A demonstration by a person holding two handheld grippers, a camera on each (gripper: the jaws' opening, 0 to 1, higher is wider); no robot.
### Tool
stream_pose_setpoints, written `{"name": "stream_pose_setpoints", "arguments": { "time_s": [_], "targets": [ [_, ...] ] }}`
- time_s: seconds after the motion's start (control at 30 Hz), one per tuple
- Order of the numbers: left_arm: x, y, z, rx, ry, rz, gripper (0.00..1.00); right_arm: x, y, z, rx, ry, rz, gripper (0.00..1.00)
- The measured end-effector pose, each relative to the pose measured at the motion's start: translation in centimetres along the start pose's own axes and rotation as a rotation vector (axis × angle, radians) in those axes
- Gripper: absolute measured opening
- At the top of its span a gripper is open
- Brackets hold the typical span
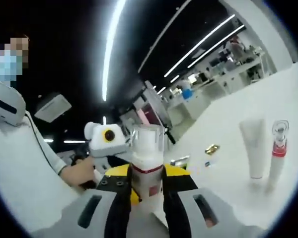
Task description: Arrange the skincare products in the storage area until every visible bottle or jar stands upright without overlapping.
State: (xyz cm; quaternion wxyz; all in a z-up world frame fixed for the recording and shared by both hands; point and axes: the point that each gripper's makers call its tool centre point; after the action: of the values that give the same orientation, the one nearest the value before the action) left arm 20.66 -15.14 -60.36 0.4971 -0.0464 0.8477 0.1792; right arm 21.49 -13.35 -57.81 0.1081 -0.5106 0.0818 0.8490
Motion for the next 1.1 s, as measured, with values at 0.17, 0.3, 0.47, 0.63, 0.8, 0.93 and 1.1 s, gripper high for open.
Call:
{"name": "stream_pose_setpoints", "arguments": {
  "time_s": [0.17,0.3,0.47,0.63,0.8,0.93,1.1],
  "targets": [
    [-0.2,0.4,-0.8,0.072,0.018,0.007,0.21,-0.3,-0.5,1.0,-0.081,0.029,0.006,0.23],
    [0.0,0.5,-1.4,0.121,0.031,0.017,0.21,-0.2,-0.7,1.6,-0.129,0.03,0.011,0.23],
    [0.9,-0.4,0.0,0.08,0.02,0.058,0.21,0.9,-0.5,-0.3,-0.039,-0.001,0.049,0.22],
    [0.4,-1.5,1.1,0.013,0.037,0.025,0.22,0.4,0.0,-2.0,0.046,-0.048,0.015,0.21],
    [0.4,-1.7,2.4,-0.107,0.013,0.009,0.24,0.4,-0.2,-2.9,0.112,0.001,0.048,0.21],
    [0.9,-1.8,3.5,-0.252,-0.009,0.024,0.26,0.8,-0.3,-4.5,0.257,0.068,0.117,0.21],
    [0.9,-2.1,4.7,-0.431,0.026,-0.008,0.26,0.8,-0.2,-6.1,0.438,0.119,0.166,0.21]
  ]
}}
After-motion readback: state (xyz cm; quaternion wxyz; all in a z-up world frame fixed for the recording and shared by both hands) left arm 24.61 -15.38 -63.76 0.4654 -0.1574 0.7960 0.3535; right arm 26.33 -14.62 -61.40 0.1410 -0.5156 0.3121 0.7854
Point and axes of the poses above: the point that each gripper's makers call its tool centre point, and the gripper's own axes: y roughly backward along the fingers, z roughly to its left, x roughly out of its underside, and after that the axes turned 2 degrees about z, right-handed
